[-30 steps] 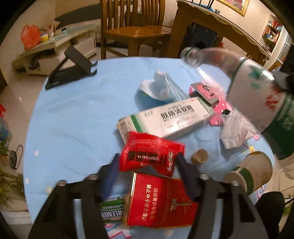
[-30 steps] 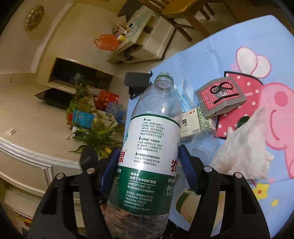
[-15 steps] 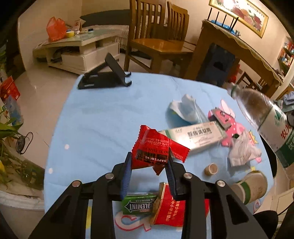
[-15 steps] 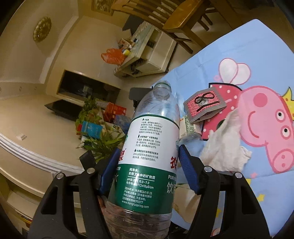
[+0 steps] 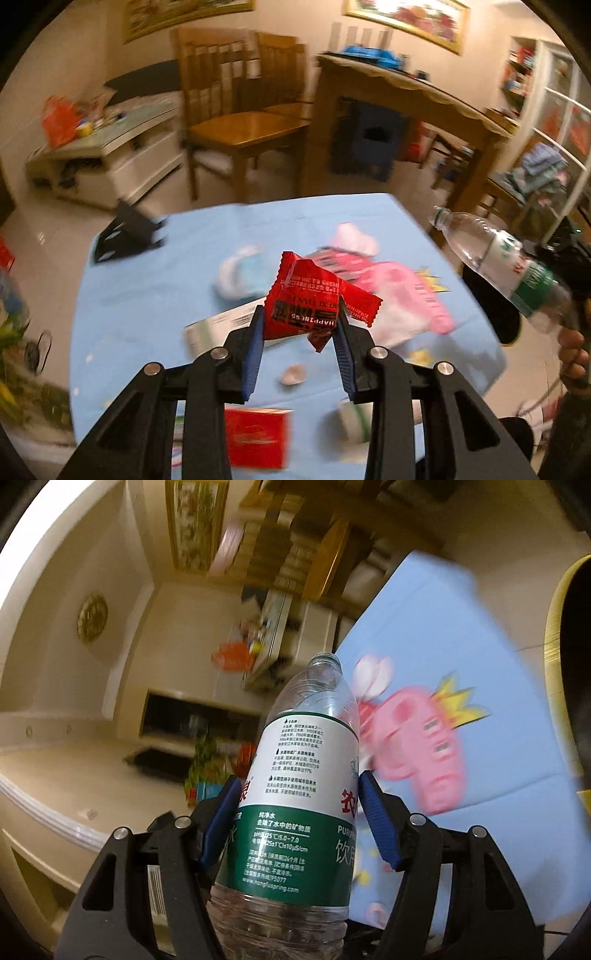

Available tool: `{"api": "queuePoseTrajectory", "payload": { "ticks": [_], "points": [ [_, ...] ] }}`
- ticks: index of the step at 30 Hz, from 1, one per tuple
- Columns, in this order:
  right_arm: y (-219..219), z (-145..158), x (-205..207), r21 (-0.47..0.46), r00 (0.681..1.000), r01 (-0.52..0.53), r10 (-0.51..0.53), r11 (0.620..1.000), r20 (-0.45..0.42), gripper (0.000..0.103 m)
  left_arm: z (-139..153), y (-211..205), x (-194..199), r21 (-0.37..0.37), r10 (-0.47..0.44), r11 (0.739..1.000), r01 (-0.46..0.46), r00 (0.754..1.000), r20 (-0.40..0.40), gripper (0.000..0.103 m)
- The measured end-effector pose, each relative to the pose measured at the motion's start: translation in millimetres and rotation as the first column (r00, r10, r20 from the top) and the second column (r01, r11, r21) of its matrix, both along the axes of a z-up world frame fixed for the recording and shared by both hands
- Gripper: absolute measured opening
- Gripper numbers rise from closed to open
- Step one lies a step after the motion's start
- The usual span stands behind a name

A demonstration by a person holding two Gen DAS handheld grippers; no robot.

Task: Collect trash
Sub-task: 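Carry bottle and wrapper to the black bin and open both tools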

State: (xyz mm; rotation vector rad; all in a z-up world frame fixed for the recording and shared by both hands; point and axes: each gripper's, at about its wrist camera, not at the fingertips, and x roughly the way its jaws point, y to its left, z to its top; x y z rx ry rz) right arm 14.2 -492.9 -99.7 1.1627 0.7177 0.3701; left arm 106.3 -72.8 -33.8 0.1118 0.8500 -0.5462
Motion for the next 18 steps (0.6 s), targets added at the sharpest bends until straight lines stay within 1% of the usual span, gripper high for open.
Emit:
{"api": "queuePoseTrajectory", "payload": {
  "ticks": [1,2,4,5,6,7,8,9,10,13,15,16,17,18],
  "points": [
    [-13.0,-1.8,-8.8,-0.01,1.0,0.03,-0.03,0.999,-0.004,0.065,3.3,-16.1,-4.5,-0.004,-0.033,0.999,0.033,0.999,0.001,0.034],
    [-30.8,-4.0,-22.7,-0.038,0.996,0.082,-0.083,0.996,-0.016,0.065,4.7,-29.3,-8.3,-0.006,-0.059,0.998,0.059,0.998,0.0,0.034],
    [-56.5,-9.6,-43.0,-0.083,0.986,0.157,-0.161,0.984,-0.039,0.065,5.5,-61.7,-18.1,-0.004,-0.12,0.993,0.12,0.993,-0.002,0.034],
    [-70.4,-14.7,-54.5,-0.115,0.976,0.202,-0.209,0.973,-0.058,0.065,4.7,-79.5,-23.8,0.003,-0.151,0.989,0.151,0.989,-0.002,0.034],
    [-81.4,-19.8,-63.2,-0.163,0.964,0.238,-0.253,0.958,-0.081,0.065,3.3,-90.0,-27.7,0.007,-0.169,0.986,0.169,0.986,-0.004,0.034],
    [-88.8,-25.7,-67.2,-0.218,0.952,0.26,-0.287,0.941,-0.103,0.065,0.3,-109.0,-33.5,0.013,-0.201,0.979,0.201,0.979,-0.009,0.034],
    [-95.5,-31.5,-70.4,-0.283,0.937,0.278,-0.324,0.918,-0.13,0.065,-2.4,-124.8,-38.4,0.019,-0.225,0.974,0.226,0.974,-0.016,0.034],
    [-101.9,-39.6,-71.3,-0.331,0.924,0.287,-0.351,0.899,-0.153,0.065,-5.4,-135.5,-41.7,0.025,-0.242,0.97,0.242,0.97,-0.022,0.034],
    [-108.6,-48.0,-70.0,-0.35,0.918,0.287,-0.36,0.892,-0.166,0.065,-9.8,-154.1,-46.0,0.033,-0.268,0.963,0.269,0.963,-0.032,0.034],
    [-118.5,-79.4,-64.2,-0.378,0.902,0.275,-0.373,0.884,-0.216,0.065,-21.9,-194.1,-54.2,0.048,-0.322,0.944,0.325,0.945,-0.063,0.034],
    [-123.5,-95.9,-58.8,-0.394,0.901,0.26,-0.368,0.882,-0.229,0.066,-30.2,-220.5,-61.3,0.064,-0.352,0.932,0.357,0.933,-0.079,0.034],
    [-127.4,-104.0,-56.5,-0.408,0.9,0.255,-0.37,0.877,-0.232,0.067,-32.4,-228.4,-62.6,0.072,-0.361,0.928,0.366,0.929,-0.082,0.034],
    [-129.4,-106.6,-58.1,-0.433,0.892,0.257,-0.385,0.864,-0.238,0.071,-35.9,-240.7,-65.1,0.081,-0.375,0.921,0.381,0.923,-0.086,0.034],
    [-131.9,-106.5,-63.2,-0.463,0.877,0.272,-0.415,0.844,-0.241,0.087,-39.1,-249.1,-66.9,0.088,-0.381,0.917,0.388,0.92,-0.088,0.034]
  ]
}}
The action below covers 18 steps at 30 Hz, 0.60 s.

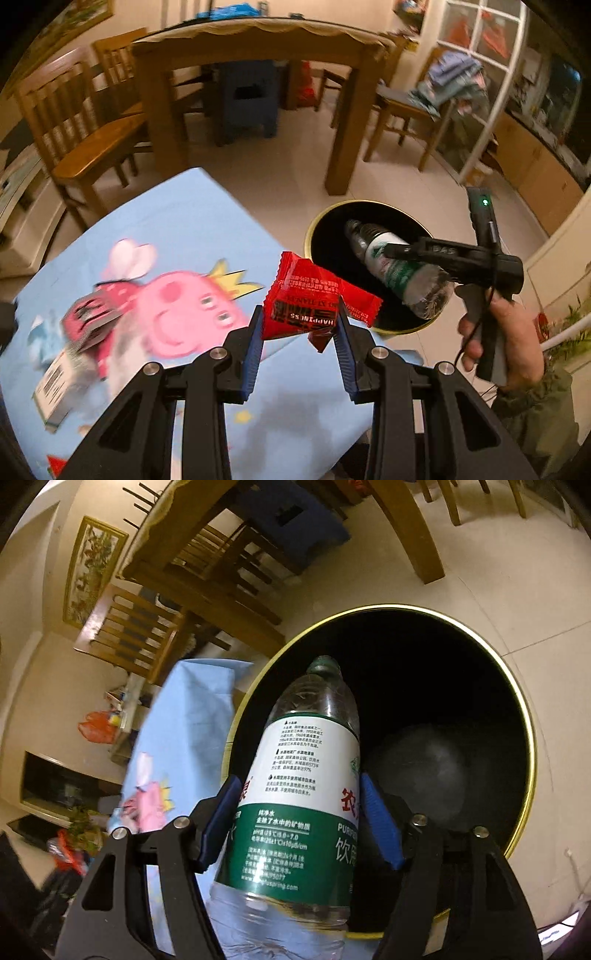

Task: Collect trash
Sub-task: 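Carry bottle and wrapper to the black bin and open both tools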

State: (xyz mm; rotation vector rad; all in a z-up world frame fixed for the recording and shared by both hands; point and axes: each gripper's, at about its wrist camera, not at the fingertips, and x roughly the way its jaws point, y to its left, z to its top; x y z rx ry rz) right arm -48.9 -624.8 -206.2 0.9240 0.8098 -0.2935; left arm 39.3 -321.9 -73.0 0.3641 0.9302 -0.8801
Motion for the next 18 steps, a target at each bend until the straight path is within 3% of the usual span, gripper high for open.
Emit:
{"api": "queuePoseTrajectory", "payload": {
  "ticks": [2,8,10,12,16,18],
  "points": [
    [-6.8,2.7,-22.4,-0.038,0.998,0.052,-0.051,0.998,0.024,0.095,-7.0,-18.9,-2.7,0.014,-0.021,1.0,0.022,1.0,-0.011,0.034],
    [-24.3,21.5,-87.1,-0.017,0.977,0.181,-0.177,0.983,0.122,0.095,-22.6,-66.8,-9.8,0.046,-0.073,0.996,0.075,0.997,-0.028,0.036],
    [-27.0,30.9,-107.9,-0.015,0.965,0.217,-0.212,0.976,0.151,0.095,-25.0,-83.8,-13.7,0.052,-0.095,0.994,0.096,0.995,-0.021,0.041],
    [-25.3,43.7,-122.3,-0.027,0.957,0.237,-0.228,0.971,0.178,0.095,-27.0,-95.9,-16.7,0.056,-0.11,0.992,0.11,0.994,-0.013,0.055],
    [-22.2,66.4,-144.5,-0.049,0.951,0.243,-0.228,0.969,0.21,0.095,-29.1,-108.3,-24.5,0.062,-0.127,0.99,0.128,0.992,-0.011,0.06],
    [-15.7,78.3,-146.8,-0.062,0.949,0.243,-0.224,0.968,0.224,0.095,-29.0,-104.6,-27.5,0.054,-0.126,0.99,0.127,0.992,-0.015,0.067]
  ]
}}
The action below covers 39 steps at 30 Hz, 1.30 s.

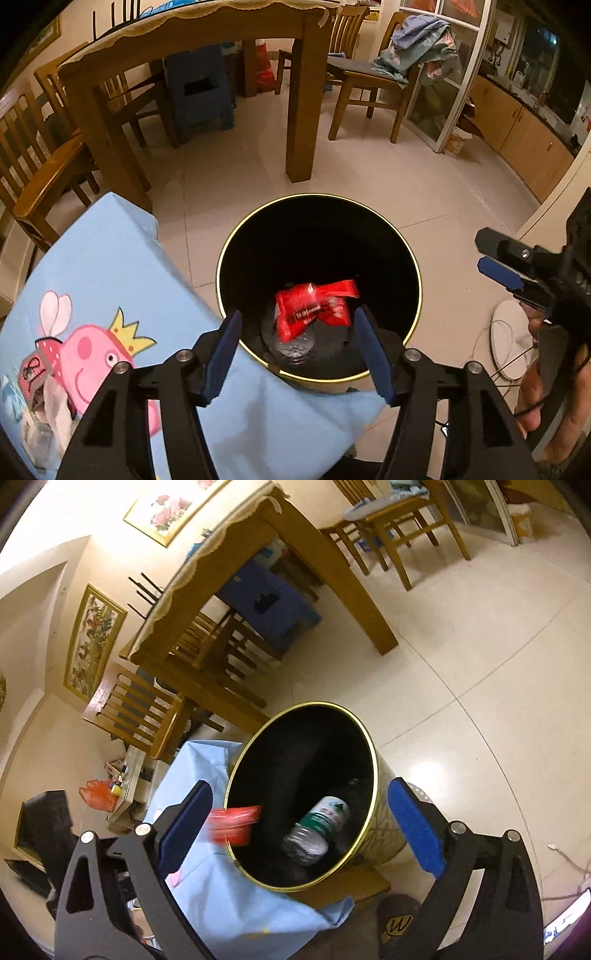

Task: Collect trash
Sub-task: 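Carry bottle and wrapper to the black bin and open both tools, then return both tools to the table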

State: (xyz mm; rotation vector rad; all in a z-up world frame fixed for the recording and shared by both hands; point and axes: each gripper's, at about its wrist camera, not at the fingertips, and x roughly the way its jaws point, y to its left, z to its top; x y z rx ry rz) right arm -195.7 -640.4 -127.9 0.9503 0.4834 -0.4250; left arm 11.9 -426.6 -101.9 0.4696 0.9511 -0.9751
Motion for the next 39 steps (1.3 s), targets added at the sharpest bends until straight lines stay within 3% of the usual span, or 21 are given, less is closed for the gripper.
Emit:
{"api": "queuePoseTrajectory", "payload": {
  "ticks": [6,7,9,11,14,16,19,21,22,24,26,29,30,31,32,33,35,37,39],
  "points": [
    [30.7,35.5,6.2,-0.077,0.999,-0.043,0.044,0.996,-0.001,0.096,11.3,32.8,-4.5,-0.022,0.03,0.999,-0.03,0.999,0.028,0.069],
    [38.5,39.7,14.0,-0.091,0.998,-0.058,0.058,0.994,-0.007,0.096,14.4,44.8,-6.4,-0.033,0.039,0.999,-0.038,0.999,0.037,0.071],
    [58.4,47.8,29.4,-0.129,0.995,-0.096,0.092,0.987,-0.035,0.097,21.9,71.0,-13.9,-0.048,0.071,0.997,-0.067,0.994,0.081,0.09],
    [81.9,52.6,49.9,-0.173,0.988,-0.15,0.139,0.973,-0.072,0.097,28.5,100.1,-21.9,-0.067,0.094,0.994,-0.087,0.988,0.125,0.096],
    [124.6,60.6,80.4,-0.24,0.961,-0.271,0.247,0.932,-0.125,0.097,33.5,153.7,-31.6,-0.067,0.139,0.989,-0.128,0.969,0.206,0.096],
    [162.0,67.1,101.3,-0.299,0.926,-0.375,0.341,0.878,-0.16,0.097,34.6,195.0,-33.6,-0.07,0.186,0.982,-0.174,0.954,0.236,0.096],
    [236.5,76.7,130.6,-0.381,0.828,-0.56,0.513,0.736,-0.227,0.095,34.8,261.8,-25.8,-0.072,0.306,0.952,-0.299,0.902,0.304,0.096],
    [299.4,80.6,146.9,-0.408,0.725,-0.683,0.634,0.606,-0.271,0.086,35.1,300.9,-17.4,-0.077,0.373,0.927,-0.368,0.872,0.316,0.096],
    [322.3,80.4,151.2,-0.415,0.687,-0.718,0.667,0.559,-0.29,0.083,34.4,326.2,-9.6,-0.079,0.42,0.905,-0.418,0.85,0.318,0.096],
    [379.7,77.7,161.6,-0.427,0.582,-0.797,0.734,0.428,-0.35,0.071,33.2,374.5,7.8,-0.089,0.509,0.856,-0.509,0.803,0.31,0.096],
    [414.4,69.6,170.6,-0.412,0.52,-0.836,0.76,0.362,-0.389,0.063,30.2,409.9,20.7,-0.093,0.57,0.815,-0.572,0.762,0.306,0.096],
    [438.9,54.2,185.7,-0.361,0.485,-0.865,0.767,0.349,-0.421,0.049,22.2,461.0,38.8,-0.093,0.658,0.744,-0.661,0.701,0.275,0.096],
    [442.4,49.5,189.5,-0.33,0.471,-0.875,0.779,0.353,-0.414,0.039,20.8,474.9,42.6,-0.099,0.678,0.727,-0.68,0.686,0.265,0.096],
    [441.3,43.0,190.1,-0.3,0.458,-0.884,0.793,0.358,-0.403,0.033,18.7,487.5,44.7,-0.103,0.692,0.713,-0.694,0.672,0.262,0.096],
    [443.2,38.5,193.6,-0.262,0.44,-0.895,0.811,0.361,-0.386,0.018,17.1,495.4,43.9,-0.106,0.7,0.705,-0.701,0.665,0.259,0.096],
    [441.2,34.9,195.5,-0.237,0.425,-0.903,0.825,0.359,-0.371,0.014,14.2,505.8,45.4,-0.11,0.708,0.699,-0.707,0.662,0.245,0.096],
    [445.2,30.1,195.4,-0.213,0.407,-0.912,0.843,0.351,-0.352,0.012,11.9,512.5,50.0,-0.119,0.713,0.698,-0.706,0.669,0.212,0.096],
    [445.0,30.1,197.2,-0.22,0.408,-0.91,0.848,0.351,-0.338,0.008,9.3,514.4,48.2,-0.135,0.699,0.715,-0.686,0.695,0.166,0.096],
    [442.8,35.3,195.8,-0.231,0.42,-0.904,0.851,0.36,-0.314,0.003,5.6,508.7,42.9,-0.146,0.663,0.748,-0.647,0.736,0.136,0.096]
  ]
}}
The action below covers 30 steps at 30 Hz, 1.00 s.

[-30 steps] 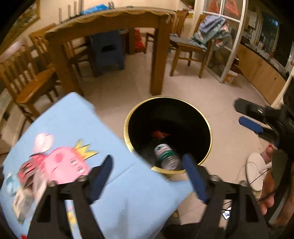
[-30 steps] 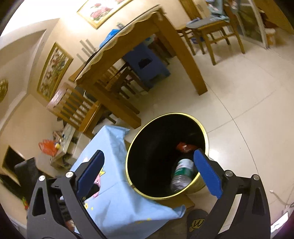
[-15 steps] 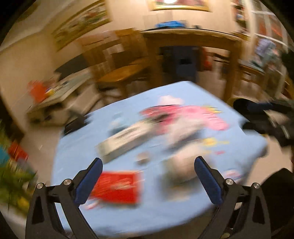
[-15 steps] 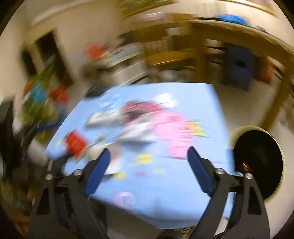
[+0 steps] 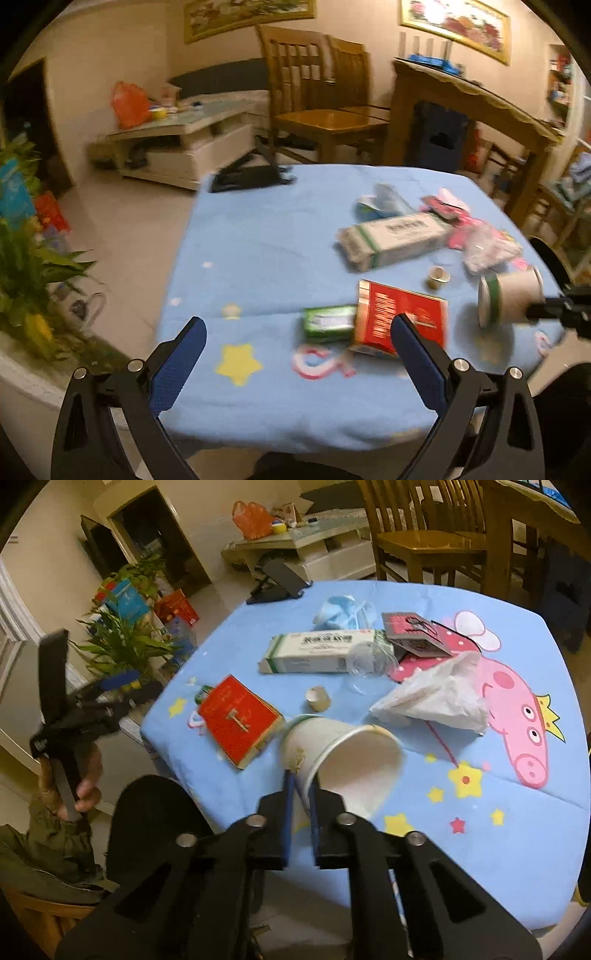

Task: Collect trash
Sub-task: 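Return both tools to the table, then grasp the paper cup rim with the right tool while the left tool grasps the red cigarette box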

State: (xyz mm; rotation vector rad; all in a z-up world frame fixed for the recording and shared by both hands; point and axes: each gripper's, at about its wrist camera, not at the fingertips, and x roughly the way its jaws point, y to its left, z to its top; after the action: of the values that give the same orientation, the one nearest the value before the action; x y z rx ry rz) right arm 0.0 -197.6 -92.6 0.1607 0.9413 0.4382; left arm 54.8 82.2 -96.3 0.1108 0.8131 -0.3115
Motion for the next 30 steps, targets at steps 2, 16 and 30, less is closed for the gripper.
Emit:
{"api": "queuePoseTrajectory", "payload": {
  "ticks": [2,16,30],
  "points": [
    [-4.4,7.9,-2.0,0.026,1.0,0.007,-0.008,1.0,0.025,0.003,-3.6,-14.7,-6.0,-0.012,-0.08,0.997,0.08,0.997,-0.004,0.096],
    [-42.0,11.3,-16.0,0.115,0.997,0.069,-0.074,0.991,0.038,0.003,-13.8,-32.9,16.2,0.032,-0.277,0.96,0.277,0.961,-0.012,0.096],
    [-63.6,8.7,-31.4,0.148,0.986,0.16,-0.164,0.976,0.014,0.003,-51.5,-136.5,-5.7,0.361,-0.912,0.211,0.908,0.316,-0.261,0.095]
  ]
}}
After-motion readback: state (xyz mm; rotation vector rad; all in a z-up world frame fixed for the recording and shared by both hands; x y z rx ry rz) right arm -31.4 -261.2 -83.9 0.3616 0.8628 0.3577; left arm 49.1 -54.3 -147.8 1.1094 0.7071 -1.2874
